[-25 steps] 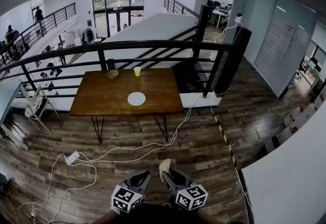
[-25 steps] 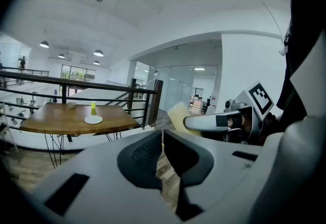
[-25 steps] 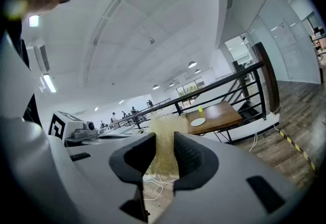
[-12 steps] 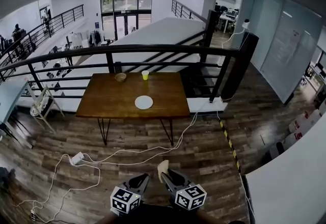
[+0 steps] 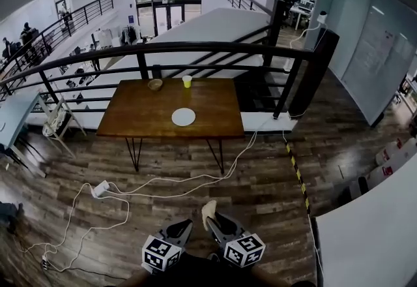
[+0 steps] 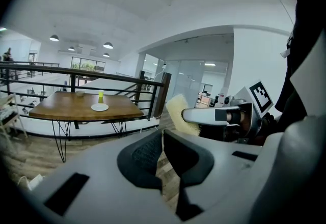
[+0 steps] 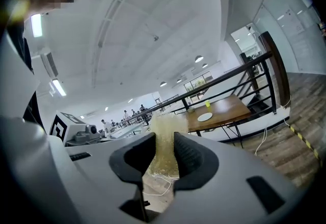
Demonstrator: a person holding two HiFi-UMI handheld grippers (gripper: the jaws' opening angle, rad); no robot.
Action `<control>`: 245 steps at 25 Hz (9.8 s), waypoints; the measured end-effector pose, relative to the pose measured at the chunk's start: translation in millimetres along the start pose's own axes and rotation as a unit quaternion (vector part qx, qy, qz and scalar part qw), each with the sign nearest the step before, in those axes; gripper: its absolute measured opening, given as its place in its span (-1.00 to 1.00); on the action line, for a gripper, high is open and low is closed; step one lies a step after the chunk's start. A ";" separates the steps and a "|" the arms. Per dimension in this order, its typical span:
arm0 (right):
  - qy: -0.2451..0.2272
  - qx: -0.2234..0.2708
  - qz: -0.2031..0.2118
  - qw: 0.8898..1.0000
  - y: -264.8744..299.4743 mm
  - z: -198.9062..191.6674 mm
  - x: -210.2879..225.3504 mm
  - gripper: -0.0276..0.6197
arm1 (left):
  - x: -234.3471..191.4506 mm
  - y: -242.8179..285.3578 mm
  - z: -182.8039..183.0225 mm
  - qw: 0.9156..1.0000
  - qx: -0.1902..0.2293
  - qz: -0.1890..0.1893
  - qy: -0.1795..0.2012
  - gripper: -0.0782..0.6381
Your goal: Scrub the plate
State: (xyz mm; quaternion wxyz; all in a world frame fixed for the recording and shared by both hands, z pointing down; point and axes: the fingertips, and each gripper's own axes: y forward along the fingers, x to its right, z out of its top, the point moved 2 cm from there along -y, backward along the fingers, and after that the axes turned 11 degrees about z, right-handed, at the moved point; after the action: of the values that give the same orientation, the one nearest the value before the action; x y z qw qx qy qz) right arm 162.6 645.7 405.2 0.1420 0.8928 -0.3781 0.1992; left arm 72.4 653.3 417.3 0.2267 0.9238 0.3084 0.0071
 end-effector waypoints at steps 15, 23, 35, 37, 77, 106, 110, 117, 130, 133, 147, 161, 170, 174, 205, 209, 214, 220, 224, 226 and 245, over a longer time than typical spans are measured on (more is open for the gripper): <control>0.024 -0.030 -0.040 0.998 102.4 26.4 39.3 -0.55 | -113.0 44.9 38.1 0.999 -0.005 -0.010 -0.043 -0.71; -0.002 -0.057 -0.035 0.998 244.5 39.1 20.4 -0.55 | -248.6 47.5 65.1 0.997 0.016 -0.023 -0.067 -0.71; 0.020 -0.102 -0.098 0.990 319.0 31.4 44.2 -0.55 | -329.3 92.4 61.3 0.992 -0.011 -0.077 -0.104 -0.71; 0.036 -0.102 -0.100 0.989 328.6 30.4 58.0 -0.55 | -335.2 104.9 62.9 0.991 -0.014 -0.079 -0.106 -0.71; 0.116 -0.021 -0.081 0.990 409.8 201.8 367.9 -0.55 | -367.5 421.5 223.0 0.994 -0.068 -0.063 -0.054 -0.71; 0.062 -0.230 -0.067 0.969 744.7 160.2 461.6 -0.55 | -624.8 511.2 196.4 0.983 -0.124 -0.032 -0.131 -0.71; 0.059 -0.271 -0.029 0.960 770.6 134.4 473.6 -0.55 | -597.9 524.0 186.0 0.980 -0.163 -0.032 -0.110 -0.71; 0.062 -0.291 -0.009 0.955 769.6 124.4 508.9 -0.55 | -569.4 554.6 170.1 0.972 -0.207 -0.022 -0.108 -0.71; 0.100 -0.250 -0.088 0.959 690.1 139.1 598.2 -0.55 | -536.0 601.7 148.7 0.965 -0.239 -0.026 -0.108 -0.71; 0.103 -0.228 -0.122 0.961 657.5 157.9 631.3 -0.55 | -522.2 620.5 151.6 0.966 -0.227 -0.028 -0.118 -0.71; 0.134 -0.221 -0.150 0.954 630.8 135.3 631.4 -0.55 | -532.3 601.3 114.8 0.960 -0.243 -0.027 -0.135 -0.71; 0.087 -0.309 -0.035 0.947 721.7 72.5 518.5 -0.55 | -572.0 560.8 74.3 0.951 -0.265 0.005 -0.159 -0.71; 0.102 -0.287 -0.086 0.949 689.2 81.4 564.5 -0.55 | -569.2 581.5 70.9 0.947 -0.284 -0.006 -0.147 -0.71; 0.104 -0.277 -0.100 0.950 673.7 86.6 577.2 -0.55 | -573.4 588.9 65.9 0.942 -0.281 -0.002 -0.185 -0.71; 0.106 -0.327 -0.016 0.939 712.9 52.2 531.5 -0.55 | -586.7 623.6 54.2 0.871 -0.263 -0.008 -0.415 -0.64; 0.092 -0.326 -0.009 0.941 705.5 54.5 535.9 -0.55 | -585.6 623.8 54.7 0.876 -0.257 -0.001 -0.407 -0.64; 0.075 -0.317 -0.050 0.944 682.7 58.2 551.2 -0.55 | -587.5 621.6 53.3 0.878 -0.253 0.007 -0.405 -0.64; 0.101 -0.293 -0.091 0.946 656.8 66.4 572.2 -0.55 | -587.4 622.2 54.2 0.877 -0.255 0.008 -0.406 -0.64; 0.122 -0.278 -0.101 0.947 643.3 73.7 579.2 -0.55 | -585.2 621.8 54.0 0.876 -0.255 0.008 -0.408 -0.64; 0.132 -0.269 -0.108 0.948 639.0 77.1 580.6 -0.55 | -585.0 620.4 54.4 0.876 -0.256 0.005 -0.409 -0.64; 0.127 -0.318 -0.028 0.939 700.1 47.6 518.2 -0.55 | -592.6 616.6 52.4 0.864 -0.252 -0.021 -0.436 -0.65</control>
State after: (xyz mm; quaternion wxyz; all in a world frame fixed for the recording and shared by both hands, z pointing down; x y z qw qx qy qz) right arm -9.0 -165.8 675.3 0.4710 0.7784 -0.3759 0.1760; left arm -50.0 -143.9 706.4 0.5635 0.7371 0.1853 -0.3237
